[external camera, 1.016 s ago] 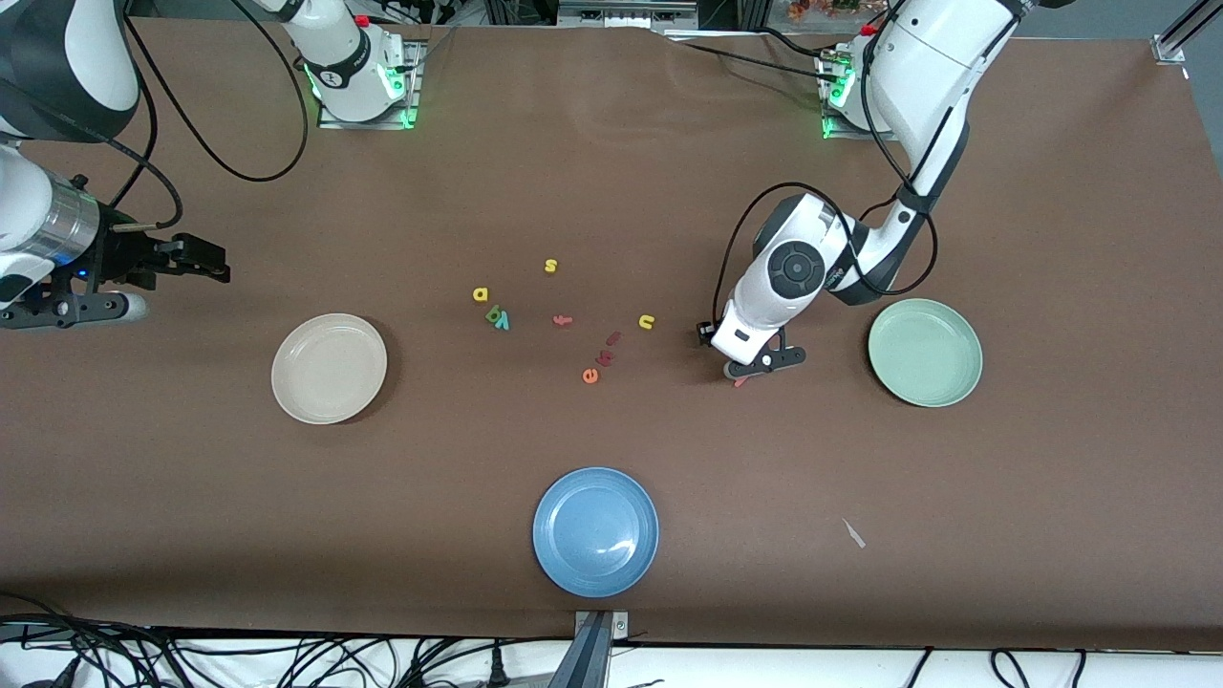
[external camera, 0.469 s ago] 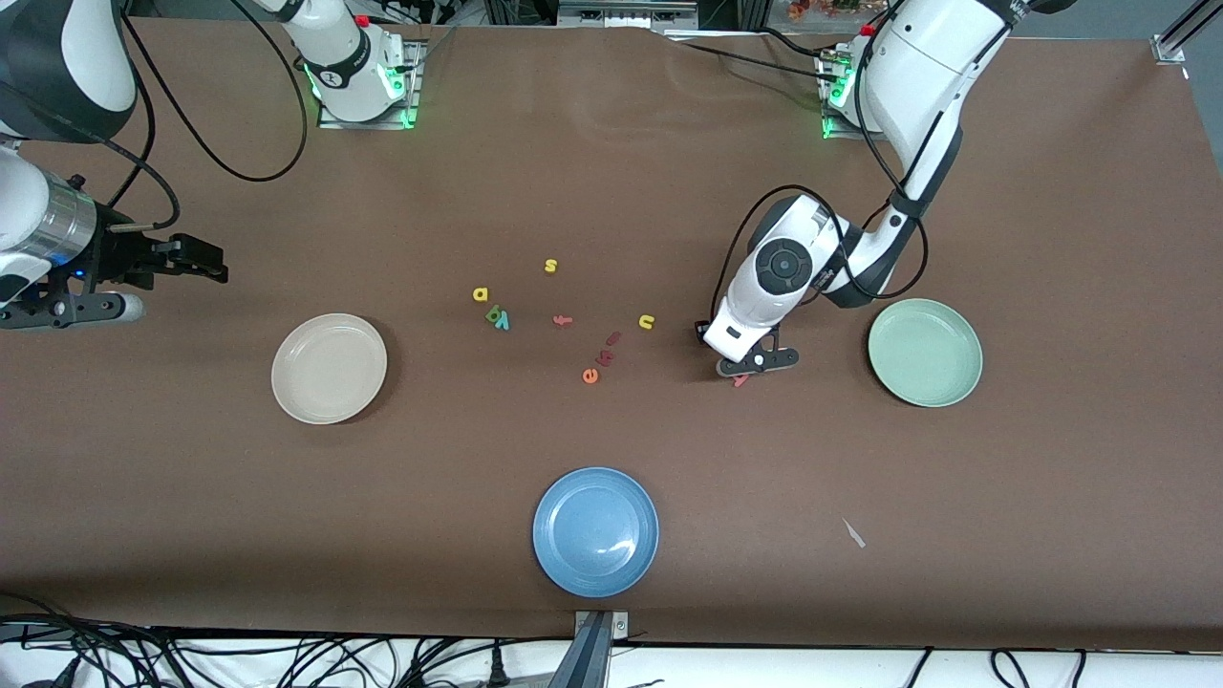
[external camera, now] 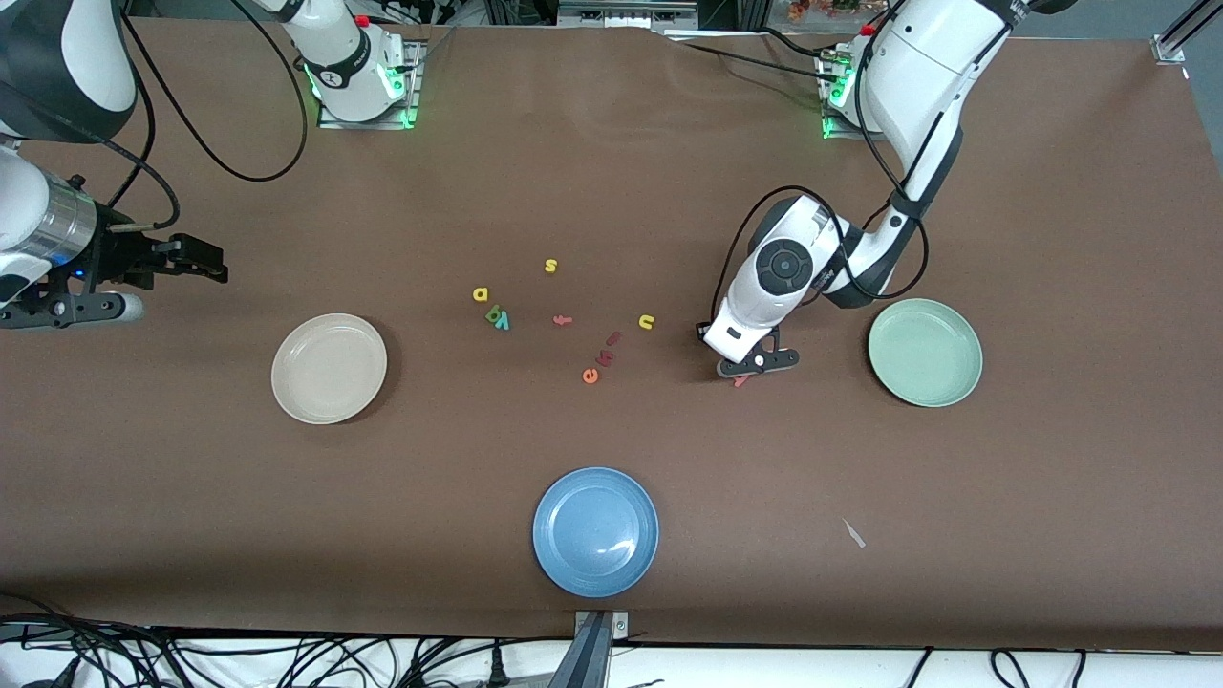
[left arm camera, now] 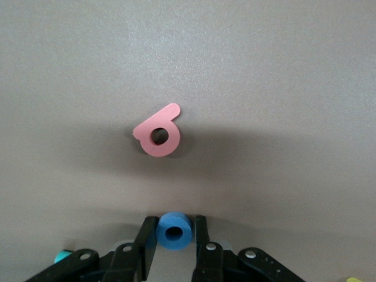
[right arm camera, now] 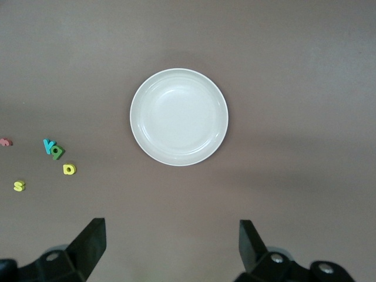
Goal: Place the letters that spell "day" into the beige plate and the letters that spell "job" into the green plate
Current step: 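Lower the left gripper and grasp the blue ring letter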
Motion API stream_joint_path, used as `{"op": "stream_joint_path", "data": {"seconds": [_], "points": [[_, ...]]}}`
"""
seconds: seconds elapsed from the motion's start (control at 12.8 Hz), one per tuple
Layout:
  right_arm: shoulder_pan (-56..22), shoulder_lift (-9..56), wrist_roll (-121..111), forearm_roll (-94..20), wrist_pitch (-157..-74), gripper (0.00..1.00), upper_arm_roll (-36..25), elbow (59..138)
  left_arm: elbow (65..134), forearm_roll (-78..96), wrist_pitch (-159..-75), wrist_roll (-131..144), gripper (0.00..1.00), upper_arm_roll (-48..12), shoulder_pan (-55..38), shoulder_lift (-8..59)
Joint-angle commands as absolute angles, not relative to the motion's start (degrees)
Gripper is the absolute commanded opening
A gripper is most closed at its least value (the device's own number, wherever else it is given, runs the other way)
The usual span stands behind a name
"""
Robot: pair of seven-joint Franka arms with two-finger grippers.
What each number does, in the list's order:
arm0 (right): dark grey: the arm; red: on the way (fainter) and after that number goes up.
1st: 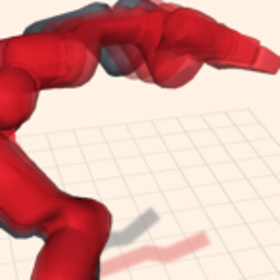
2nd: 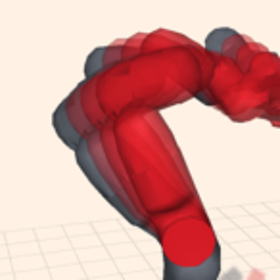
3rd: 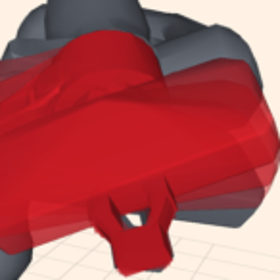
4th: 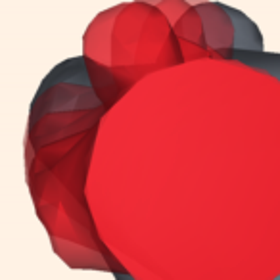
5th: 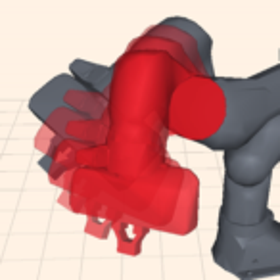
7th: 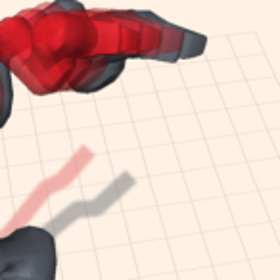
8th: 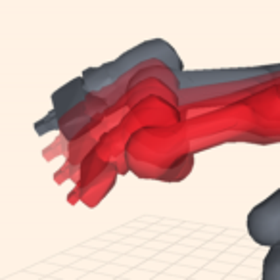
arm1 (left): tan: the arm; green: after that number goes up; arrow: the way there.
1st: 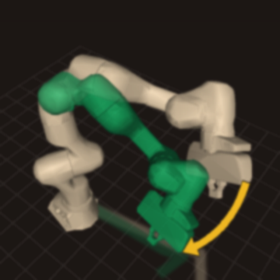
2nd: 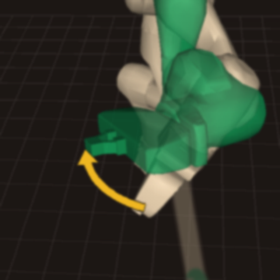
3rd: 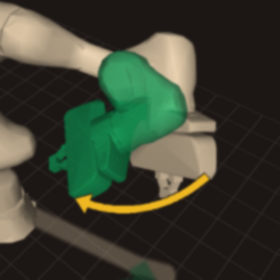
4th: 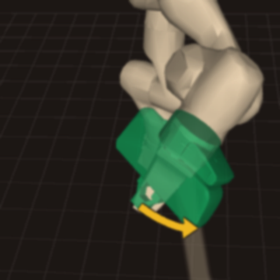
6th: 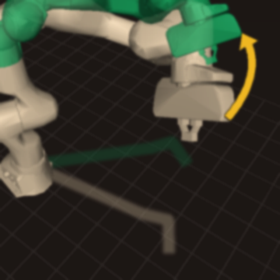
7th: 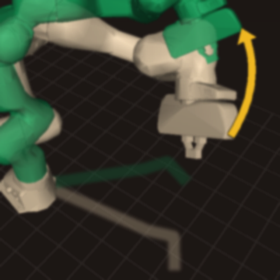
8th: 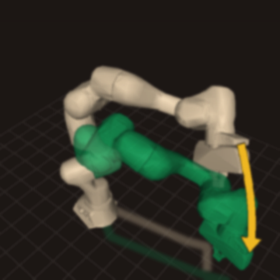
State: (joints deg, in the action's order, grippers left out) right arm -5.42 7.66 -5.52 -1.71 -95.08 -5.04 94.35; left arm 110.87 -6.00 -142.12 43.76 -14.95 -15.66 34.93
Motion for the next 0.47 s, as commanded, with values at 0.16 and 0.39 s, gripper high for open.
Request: {"op": "stream_joint_path", "data": {"seconds": [0.16,0.39], "points": [[-5.4,7.0,-5.9,-2.6,-94.6,1.0,-4.8,94.2,109.4,-7.7,-140.7,45.2,0.05,-14.3,-15.0,32.6],[-5.3,7.2,-6.5,-2.7,-95.0,1.0,-5.3,95.2,107.0,-7.3,-130.9,39.6,0.05,-14.9,-8.6,26.4]]}}
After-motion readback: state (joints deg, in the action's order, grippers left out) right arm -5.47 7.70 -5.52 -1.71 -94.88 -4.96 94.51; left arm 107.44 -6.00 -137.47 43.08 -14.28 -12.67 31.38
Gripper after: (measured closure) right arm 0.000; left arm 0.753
